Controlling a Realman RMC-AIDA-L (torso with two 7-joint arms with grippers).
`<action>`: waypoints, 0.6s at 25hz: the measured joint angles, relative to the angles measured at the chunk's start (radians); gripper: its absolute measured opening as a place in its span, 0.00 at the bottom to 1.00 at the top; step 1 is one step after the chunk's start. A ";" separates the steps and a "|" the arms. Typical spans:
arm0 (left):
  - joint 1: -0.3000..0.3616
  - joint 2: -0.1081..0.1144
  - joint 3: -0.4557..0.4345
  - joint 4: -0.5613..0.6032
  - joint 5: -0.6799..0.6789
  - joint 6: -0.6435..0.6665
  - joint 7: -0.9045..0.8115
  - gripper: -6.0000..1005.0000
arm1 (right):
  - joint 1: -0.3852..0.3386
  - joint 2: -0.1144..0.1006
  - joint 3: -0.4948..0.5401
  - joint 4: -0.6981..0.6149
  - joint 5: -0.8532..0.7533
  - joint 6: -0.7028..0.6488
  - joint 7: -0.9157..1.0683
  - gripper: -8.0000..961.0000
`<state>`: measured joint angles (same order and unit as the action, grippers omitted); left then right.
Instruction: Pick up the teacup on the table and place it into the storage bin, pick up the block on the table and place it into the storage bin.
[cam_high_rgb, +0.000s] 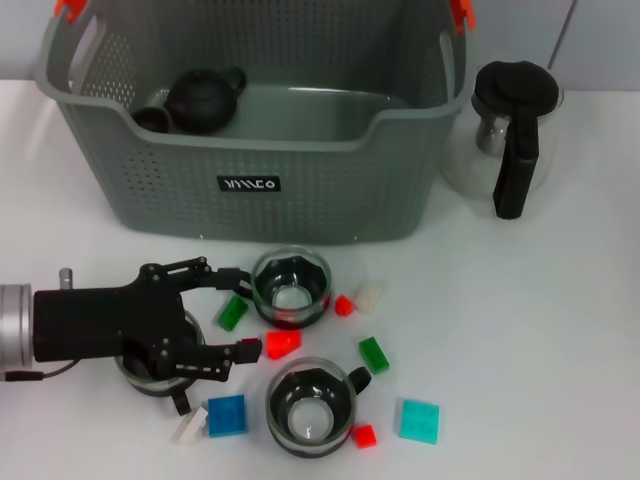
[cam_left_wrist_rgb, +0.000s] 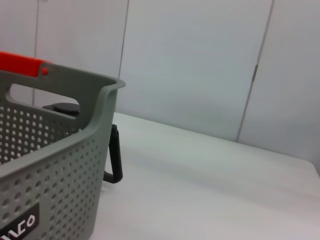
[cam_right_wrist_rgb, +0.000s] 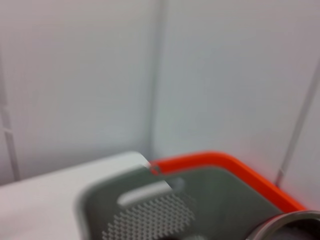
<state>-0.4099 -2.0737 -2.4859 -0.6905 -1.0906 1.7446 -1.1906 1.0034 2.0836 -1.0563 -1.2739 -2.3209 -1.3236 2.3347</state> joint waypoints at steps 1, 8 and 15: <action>0.000 -0.002 -0.003 0.000 0.000 -0.001 0.000 0.89 | 0.033 -0.005 0.002 0.067 -0.026 0.029 0.005 0.07; 0.003 -0.012 -0.035 0.003 0.000 -0.011 0.000 0.89 | 0.243 -0.021 0.000 0.535 -0.190 0.276 0.038 0.07; 0.005 -0.017 -0.034 0.013 0.000 -0.013 0.000 0.88 | 0.308 0.011 -0.034 0.734 -0.271 0.469 0.039 0.07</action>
<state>-0.4049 -2.0910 -2.5203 -0.6779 -1.0906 1.7317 -1.1904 1.3118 2.0944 -1.0898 -0.5394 -2.5918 -0.8548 2.3741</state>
